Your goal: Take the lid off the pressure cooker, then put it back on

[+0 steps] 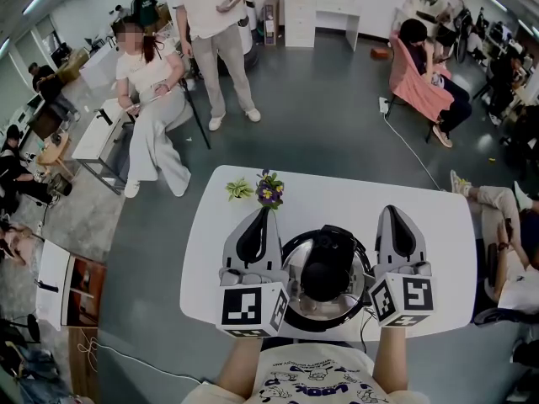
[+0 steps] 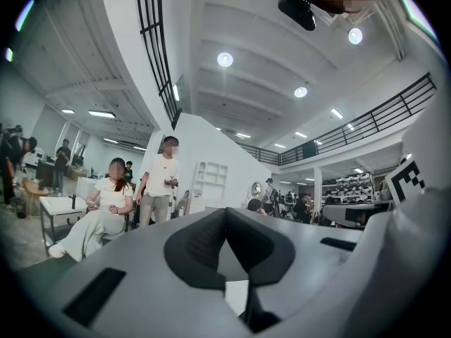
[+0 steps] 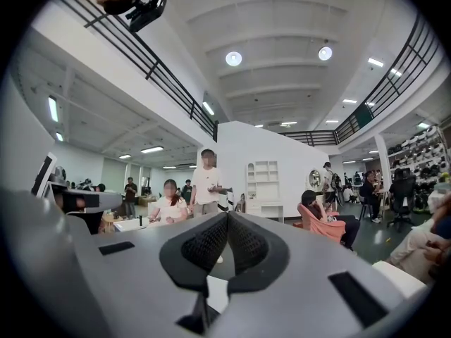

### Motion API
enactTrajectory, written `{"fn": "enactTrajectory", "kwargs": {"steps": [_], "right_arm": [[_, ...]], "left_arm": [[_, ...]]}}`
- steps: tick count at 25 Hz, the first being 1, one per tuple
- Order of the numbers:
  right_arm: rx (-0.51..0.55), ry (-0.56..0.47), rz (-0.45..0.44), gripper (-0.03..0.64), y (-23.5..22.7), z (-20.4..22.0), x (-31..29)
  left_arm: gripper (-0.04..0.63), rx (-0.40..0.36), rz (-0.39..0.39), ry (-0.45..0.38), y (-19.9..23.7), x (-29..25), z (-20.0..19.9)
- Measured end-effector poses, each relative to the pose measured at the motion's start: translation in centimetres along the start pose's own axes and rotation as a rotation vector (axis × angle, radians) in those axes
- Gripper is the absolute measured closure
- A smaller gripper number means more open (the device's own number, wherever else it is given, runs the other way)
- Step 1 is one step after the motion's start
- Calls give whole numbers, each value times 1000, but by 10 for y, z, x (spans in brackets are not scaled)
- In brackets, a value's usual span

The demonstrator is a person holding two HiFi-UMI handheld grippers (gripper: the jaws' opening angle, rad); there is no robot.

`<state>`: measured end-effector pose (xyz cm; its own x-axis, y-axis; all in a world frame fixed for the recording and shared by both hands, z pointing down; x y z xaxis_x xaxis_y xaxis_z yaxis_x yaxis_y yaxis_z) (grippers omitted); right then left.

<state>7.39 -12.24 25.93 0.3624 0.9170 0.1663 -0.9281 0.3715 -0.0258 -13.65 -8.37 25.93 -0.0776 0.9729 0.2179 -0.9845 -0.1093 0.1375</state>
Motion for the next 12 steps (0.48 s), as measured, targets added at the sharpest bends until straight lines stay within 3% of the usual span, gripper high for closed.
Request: {"fn": "enactTrajectory", "kwargs": {"steps": [12], "right_arm": [[-5, -1, 28, 606, -6, 0, 3]], "left_arm": [[581, 4, 2, 6, 1, 1, -1]]}}
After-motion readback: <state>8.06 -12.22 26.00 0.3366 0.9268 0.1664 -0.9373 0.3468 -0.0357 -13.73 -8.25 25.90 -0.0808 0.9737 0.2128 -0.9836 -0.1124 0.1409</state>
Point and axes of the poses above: the fingertips, and each gripper's own axes: x backward along the fingers, y to its left, z out of its underside, the point moved 1 cm from there along x, backward along the fingers, and after that the axes turned 11 degrees about -y, right-handed, at the moved point
